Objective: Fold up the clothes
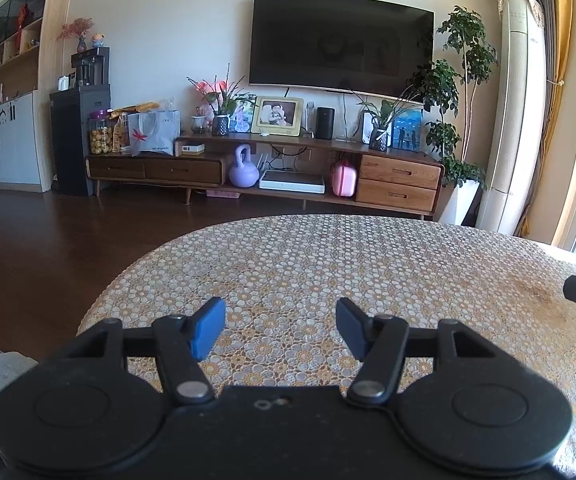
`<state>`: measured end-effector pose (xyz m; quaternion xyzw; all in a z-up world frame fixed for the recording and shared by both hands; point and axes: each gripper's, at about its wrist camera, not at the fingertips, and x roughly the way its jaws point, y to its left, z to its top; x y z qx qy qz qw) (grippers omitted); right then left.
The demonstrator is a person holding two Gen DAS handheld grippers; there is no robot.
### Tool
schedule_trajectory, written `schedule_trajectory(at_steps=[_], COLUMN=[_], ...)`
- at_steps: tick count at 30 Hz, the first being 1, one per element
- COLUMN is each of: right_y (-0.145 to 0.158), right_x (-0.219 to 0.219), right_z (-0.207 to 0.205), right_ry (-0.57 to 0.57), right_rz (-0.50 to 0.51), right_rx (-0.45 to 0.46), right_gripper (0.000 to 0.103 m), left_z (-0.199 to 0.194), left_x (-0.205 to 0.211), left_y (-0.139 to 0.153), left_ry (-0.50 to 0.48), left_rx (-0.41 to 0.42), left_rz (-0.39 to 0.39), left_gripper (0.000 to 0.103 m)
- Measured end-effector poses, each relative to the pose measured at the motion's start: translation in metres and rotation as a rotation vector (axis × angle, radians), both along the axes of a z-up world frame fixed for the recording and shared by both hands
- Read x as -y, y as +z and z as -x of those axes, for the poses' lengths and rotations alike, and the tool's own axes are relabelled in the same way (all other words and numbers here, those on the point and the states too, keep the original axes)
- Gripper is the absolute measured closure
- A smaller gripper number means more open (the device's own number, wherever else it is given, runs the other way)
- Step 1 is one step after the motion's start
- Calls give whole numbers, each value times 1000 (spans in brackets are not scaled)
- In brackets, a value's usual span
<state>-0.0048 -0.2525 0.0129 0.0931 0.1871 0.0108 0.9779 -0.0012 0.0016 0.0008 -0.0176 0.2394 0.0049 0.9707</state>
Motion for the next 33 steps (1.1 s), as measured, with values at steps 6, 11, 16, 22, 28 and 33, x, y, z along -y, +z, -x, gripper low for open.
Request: schedule_trajectory(at_steps=[6, 11, 16, 22, 28, 33], right_y=[0, -3, -1, -2, -7, -10], right_x=[-4, -5, -15, -16, -12, -15], right_z=[-2, 3, 8, 4, 3, 4], right_ry=[-3, 0, -2, 10, 16, 24], right_rz=[10, 9, 10, 11, 14, 10], right_rx=[5, 6, 7, -1, -2, 2], right_gripper=[0, 0, 0, 0, 0, 0], left_z=[1, 2, 1, 3, 3, 4], left_x=[-2, -4, -2, -2, -3, -5], left_y=[1, -2, -3, -3, -3, -4], left_ry=[21, 24, 24, 26, 28, 27], left_rx=[11, 6, 2, 1, -2, 2], left_rz=[6, 8, -4, -1, 1, 7], left_gripper=[0, 0, 0, 0, 0, 0])
